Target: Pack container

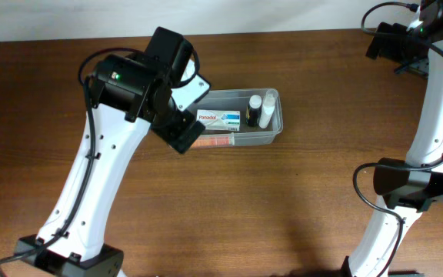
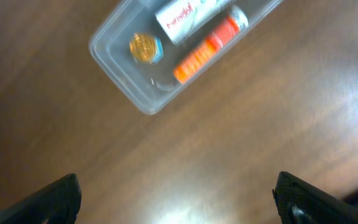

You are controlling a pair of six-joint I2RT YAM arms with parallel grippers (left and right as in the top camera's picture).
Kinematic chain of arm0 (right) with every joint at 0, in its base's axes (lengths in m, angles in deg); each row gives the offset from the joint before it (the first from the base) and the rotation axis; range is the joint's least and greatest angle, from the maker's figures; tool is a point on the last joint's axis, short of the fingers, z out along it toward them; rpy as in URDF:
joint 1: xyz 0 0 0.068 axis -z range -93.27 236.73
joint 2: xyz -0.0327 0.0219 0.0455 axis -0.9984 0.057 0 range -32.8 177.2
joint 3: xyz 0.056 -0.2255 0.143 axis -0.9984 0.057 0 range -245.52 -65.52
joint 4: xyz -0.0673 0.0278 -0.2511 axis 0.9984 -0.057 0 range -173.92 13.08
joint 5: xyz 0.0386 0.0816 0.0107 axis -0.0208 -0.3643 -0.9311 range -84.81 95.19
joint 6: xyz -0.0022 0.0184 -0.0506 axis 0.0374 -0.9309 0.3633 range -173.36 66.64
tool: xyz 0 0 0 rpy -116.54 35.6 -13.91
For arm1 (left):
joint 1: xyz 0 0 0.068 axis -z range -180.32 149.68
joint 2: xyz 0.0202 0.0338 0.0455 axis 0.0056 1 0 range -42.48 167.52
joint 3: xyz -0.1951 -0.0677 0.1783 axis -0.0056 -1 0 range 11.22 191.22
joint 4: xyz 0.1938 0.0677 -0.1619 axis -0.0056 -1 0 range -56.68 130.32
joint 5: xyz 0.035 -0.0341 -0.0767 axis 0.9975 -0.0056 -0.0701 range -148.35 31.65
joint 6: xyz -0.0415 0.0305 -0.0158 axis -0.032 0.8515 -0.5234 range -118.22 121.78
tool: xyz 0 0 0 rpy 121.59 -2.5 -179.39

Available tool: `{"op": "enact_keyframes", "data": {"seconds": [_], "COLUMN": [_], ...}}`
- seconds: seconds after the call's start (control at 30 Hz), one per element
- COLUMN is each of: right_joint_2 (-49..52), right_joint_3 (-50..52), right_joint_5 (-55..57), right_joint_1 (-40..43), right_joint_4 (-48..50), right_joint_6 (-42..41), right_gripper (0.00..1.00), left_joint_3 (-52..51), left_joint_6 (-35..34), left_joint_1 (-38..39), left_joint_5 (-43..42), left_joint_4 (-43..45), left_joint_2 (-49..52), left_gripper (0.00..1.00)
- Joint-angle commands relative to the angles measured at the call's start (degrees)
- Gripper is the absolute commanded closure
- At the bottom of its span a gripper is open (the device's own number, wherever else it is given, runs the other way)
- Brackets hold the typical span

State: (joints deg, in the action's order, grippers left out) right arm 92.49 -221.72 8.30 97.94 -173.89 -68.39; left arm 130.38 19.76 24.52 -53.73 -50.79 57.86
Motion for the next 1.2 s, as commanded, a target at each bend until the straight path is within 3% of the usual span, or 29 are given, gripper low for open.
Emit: {"op": "enact_keyframes", "data": {"seconds": [0.0,0.27,0.3,0.53,0.87,0.97,1.17], "right_joint_2": [-0.63,-0.63,-0.63,-0.63,-0.63,-0.63,-0.63], "right_joint_3": [-0.57,-0.57,-0.57,-0.57,-0.57,-0.57,-0.57], "right_joint_5": [-0.07,-0.07,-0.07,-0.07,-0.07,-0.07,-0.07], "right_joint_1": [-0.24,-0.24,-0.24,-0.24,-0.24,-0.24,-0.24], "right_joint_4": [-0.15,-0.15,-0.15,-0.15,-0.15,-0.15,-0.15], "right_joint_6": [-0.46,-0.46,-0.44,-0.44,-0.46,-0.46,-0.44], "right_gripper": [0.02,0.02,0.02,0.02,0.01,0.02,0.02], "left_joint_3": [-4.98,-27.26,-34.40,-58.66,-95.65,-104.41,-110.95], "left_joint_6": [-1.05,-1.05,-1.05,-1.05,-1.05,-1.05,-1.07], "left_joint_1": [-1.07,-5.81,-7.78,-13.46,-17.05,-17.77,-19.08], "left_joint_5": [-3.02,-8.52,-9.90,-14.86,-14.99,-15.43,-15.85], "left_joint_4": [6.56,32.57,38.49,58.53,87.38,91.30,91.97], "left_joint_2": [-7.34,-22.77,-26.75,-40.09,-68.24,-77.02,-85.90], "left_gripper": [0.00,0.00,0.00,0.00,0.00,0.00,0.00]}}
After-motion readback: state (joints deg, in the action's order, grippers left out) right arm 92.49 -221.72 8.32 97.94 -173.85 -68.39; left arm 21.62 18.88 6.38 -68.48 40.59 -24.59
